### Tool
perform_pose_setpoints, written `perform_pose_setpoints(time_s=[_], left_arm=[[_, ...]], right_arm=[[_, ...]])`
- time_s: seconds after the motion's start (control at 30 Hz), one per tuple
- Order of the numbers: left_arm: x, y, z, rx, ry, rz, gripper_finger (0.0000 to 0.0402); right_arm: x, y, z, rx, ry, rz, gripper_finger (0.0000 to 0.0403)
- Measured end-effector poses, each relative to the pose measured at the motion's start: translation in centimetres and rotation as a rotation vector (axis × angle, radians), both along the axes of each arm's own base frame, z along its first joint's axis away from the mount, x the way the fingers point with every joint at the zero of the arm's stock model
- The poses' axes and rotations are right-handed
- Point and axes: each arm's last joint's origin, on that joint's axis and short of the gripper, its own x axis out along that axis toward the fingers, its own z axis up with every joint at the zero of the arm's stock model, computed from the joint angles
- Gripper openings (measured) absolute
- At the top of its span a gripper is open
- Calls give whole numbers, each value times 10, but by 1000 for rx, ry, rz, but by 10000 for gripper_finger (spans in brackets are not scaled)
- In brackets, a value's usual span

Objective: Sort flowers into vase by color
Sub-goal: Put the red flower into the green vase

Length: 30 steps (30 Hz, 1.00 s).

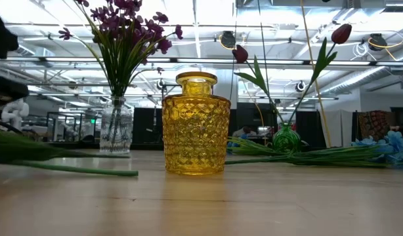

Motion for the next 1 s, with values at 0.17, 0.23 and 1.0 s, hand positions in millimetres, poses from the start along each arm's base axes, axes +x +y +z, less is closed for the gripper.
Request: perform_pose_setpoints(time_s=[0.17, 0.23, 1.0], left_arm=[[9, 1, 20, 54, 35, 31, 18], [12, 2, 30, 75, 56, 43, 20], [17, 16, 144, 128, 344, 152, 16]], right_arm=[[0, 0, 0, -4, 0, 1, 210], [0, 0, 0, -4, 0, 1, 210], [20, 7, -6, -48, -64, 24, 210]])
